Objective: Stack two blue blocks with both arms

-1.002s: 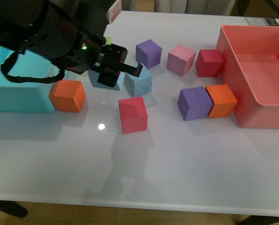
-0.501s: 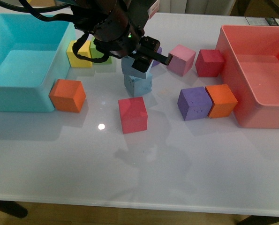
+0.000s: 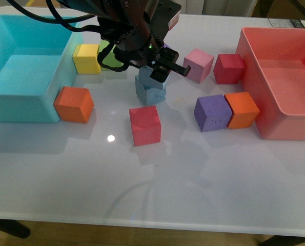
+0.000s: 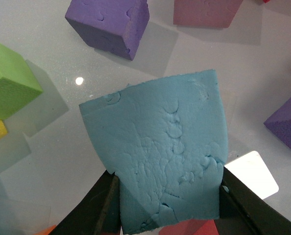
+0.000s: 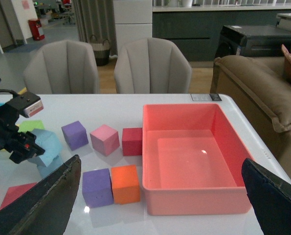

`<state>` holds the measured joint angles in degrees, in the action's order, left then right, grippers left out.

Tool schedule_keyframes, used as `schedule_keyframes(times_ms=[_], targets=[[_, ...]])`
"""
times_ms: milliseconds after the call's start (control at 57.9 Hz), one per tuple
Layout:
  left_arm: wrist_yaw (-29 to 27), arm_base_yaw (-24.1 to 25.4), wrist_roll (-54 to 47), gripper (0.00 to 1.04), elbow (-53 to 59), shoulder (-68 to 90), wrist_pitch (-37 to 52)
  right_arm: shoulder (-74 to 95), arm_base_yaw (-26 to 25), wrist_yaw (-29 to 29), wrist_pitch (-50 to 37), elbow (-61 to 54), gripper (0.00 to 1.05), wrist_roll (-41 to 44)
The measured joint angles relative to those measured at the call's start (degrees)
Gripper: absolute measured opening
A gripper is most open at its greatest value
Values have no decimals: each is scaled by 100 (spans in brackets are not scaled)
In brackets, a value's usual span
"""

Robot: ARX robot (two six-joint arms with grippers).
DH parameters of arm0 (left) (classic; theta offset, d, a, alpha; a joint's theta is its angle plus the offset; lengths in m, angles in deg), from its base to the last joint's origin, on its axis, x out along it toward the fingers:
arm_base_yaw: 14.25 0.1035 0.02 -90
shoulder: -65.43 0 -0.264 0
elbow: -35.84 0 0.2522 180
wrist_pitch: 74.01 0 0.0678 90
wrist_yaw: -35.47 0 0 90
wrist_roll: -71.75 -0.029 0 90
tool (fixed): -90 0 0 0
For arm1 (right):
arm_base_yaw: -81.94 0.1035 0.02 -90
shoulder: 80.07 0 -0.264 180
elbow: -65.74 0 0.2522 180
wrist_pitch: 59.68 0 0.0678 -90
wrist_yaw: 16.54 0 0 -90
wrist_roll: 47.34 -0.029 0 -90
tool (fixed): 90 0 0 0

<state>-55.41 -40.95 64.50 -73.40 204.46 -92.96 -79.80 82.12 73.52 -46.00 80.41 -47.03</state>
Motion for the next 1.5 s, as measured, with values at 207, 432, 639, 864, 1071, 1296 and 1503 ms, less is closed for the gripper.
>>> schedule_keyframes(times_ms=[207,432,639,864,1071,1296,1503], targets=[[-63,15,-2,40,-212,212,-114,0,0,0,0,0,96,0],[-66,37,20,49,-291,254,-164,0,0,0,0,0,96,0],[-26,59,144,82,-291,256,-162,0,0,0,0,0,96,0],[37,118,273,96,-238,254,-114,0,0,0,0,0,96,0],[225,142,522,96,192,96,66,0,0,0,0,0,96,0],[411,173,802,96,962,-649,496,0,0,0,0,0,96,0],[654,323,1038,96,2262,-1779,1248,0,0,0,0,0,96,0]])
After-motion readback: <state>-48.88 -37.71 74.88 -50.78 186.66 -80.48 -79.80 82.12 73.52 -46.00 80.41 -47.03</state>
